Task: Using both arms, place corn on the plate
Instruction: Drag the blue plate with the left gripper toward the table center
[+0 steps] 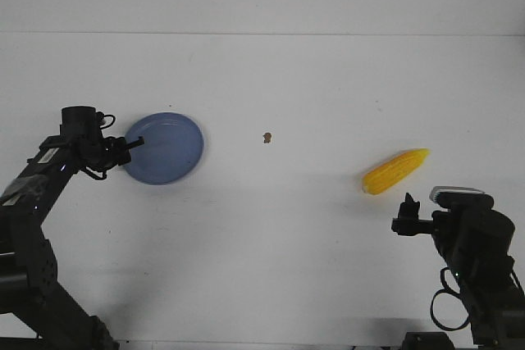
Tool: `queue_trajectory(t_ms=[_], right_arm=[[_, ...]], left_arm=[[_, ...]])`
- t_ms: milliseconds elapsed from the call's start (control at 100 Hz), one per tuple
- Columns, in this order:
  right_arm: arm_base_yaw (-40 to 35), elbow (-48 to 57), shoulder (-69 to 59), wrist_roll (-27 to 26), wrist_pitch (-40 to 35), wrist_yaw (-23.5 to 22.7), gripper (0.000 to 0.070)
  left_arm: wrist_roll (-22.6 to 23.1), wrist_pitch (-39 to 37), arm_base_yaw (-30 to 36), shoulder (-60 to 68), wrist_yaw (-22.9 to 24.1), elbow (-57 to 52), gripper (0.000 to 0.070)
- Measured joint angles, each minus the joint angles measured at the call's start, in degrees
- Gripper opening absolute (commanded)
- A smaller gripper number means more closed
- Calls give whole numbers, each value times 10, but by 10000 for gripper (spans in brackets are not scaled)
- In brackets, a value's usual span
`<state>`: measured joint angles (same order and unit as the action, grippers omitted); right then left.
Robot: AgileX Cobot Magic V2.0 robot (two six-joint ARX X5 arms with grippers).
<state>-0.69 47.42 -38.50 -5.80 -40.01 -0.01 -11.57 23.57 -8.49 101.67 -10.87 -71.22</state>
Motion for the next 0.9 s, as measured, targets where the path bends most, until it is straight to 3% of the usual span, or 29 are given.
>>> queue_trajectory(t_ms=[350, 600, 900], right_arm=[[0, 0, 0, 0, 0, 0, 554], [0, 0, 0, 0, 0, 0, 554], [0, 0, 0, 0, 0, 0, 554]], left_arm=[[-2, 35, 10, -123, -131, 0, 7], [-6, 54, 65, -198, -140, 12, 7], [-13, 48, 192, -247, -144, 109, 7]])
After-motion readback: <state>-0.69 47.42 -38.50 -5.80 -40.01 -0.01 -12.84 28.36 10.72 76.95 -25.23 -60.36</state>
